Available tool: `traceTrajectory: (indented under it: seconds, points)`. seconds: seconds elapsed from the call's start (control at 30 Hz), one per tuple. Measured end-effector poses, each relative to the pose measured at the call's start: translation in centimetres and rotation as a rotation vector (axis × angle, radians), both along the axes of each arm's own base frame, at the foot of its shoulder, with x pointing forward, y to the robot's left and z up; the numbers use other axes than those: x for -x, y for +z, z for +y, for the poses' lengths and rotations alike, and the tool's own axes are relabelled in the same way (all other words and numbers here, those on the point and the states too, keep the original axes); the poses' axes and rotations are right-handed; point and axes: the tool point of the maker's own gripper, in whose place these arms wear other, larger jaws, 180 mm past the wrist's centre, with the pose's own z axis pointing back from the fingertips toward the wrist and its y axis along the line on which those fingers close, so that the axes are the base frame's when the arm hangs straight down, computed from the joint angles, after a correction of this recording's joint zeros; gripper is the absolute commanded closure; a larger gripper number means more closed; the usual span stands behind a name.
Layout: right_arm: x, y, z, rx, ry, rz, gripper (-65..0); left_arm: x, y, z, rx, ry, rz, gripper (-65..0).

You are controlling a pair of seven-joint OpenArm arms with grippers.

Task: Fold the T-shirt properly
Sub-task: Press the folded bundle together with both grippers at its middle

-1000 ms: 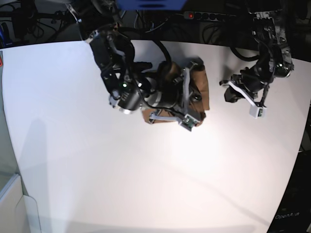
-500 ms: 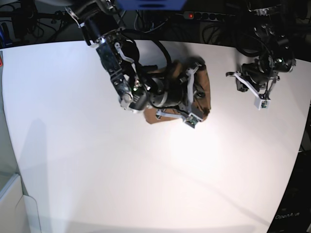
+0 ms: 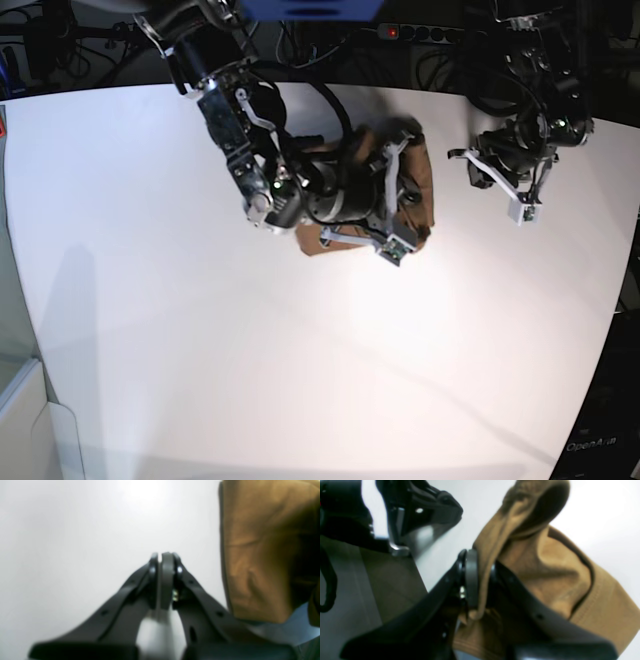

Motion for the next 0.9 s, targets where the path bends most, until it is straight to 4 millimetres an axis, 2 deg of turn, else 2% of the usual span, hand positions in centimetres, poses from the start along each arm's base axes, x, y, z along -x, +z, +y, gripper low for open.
traceTrajectory:
  seconds: [0.07,0.13,0.17,0.3,0.4,0.6,0.77,0.83,0.9]
  points:
    - [0.0,0.0,0.0,-0.001,0.0,0.0,-1.3,0.1,0.0,0.0,0.0,0.0,0.002,-2.5]
    - [0.0,0.0,0.0,0.0,0.0,0.0,-5.5,0.1,-0.1,0.0,-0.002,0.0,0.004,-2.5]
    - [0.0,0.0,0.0,0.0,0.0,0.0,-9.3,0.2,-0.1,0.0,-0.002,0.0,0.004,-2.5]
    - [0.0,0.1,0.1,-0.005,-0.001,0.0,-33.7,0.1,-0.1,0.0,-0.002,0.0,0.004,-2.5]
    - [0.4,-0.2,0.1,-0.008,-0.002,0.012,-43.2,0.2,-0.1,0.1,-0.003,0.0,0.005,-2.5]
    - [0.6,-0.3,0.1,-0.006,-0.001,0.016,-44.3,0.3,-0.1,0.2,-0.005,0.003,0.006,-2.5]
    - [0.5,-0.1,0.1,-0.009,-0.001,0.011,-44.0,1.3,-0.4,0.4,-0.009,-0.003,0.018,-2.5]
    - [0.4,1.0,0.1,-0.022,-0.002,-0.021,-44.0,1.3,-0.3,0.7,-0.018,-0.005,0.018,-2.5]
    - [0.0,2.9,0.3,-0.052,-0.003,-0.074,-44.0,1.3,-0.3,1.2,-0.028,-0.007,0.022,-2.5]
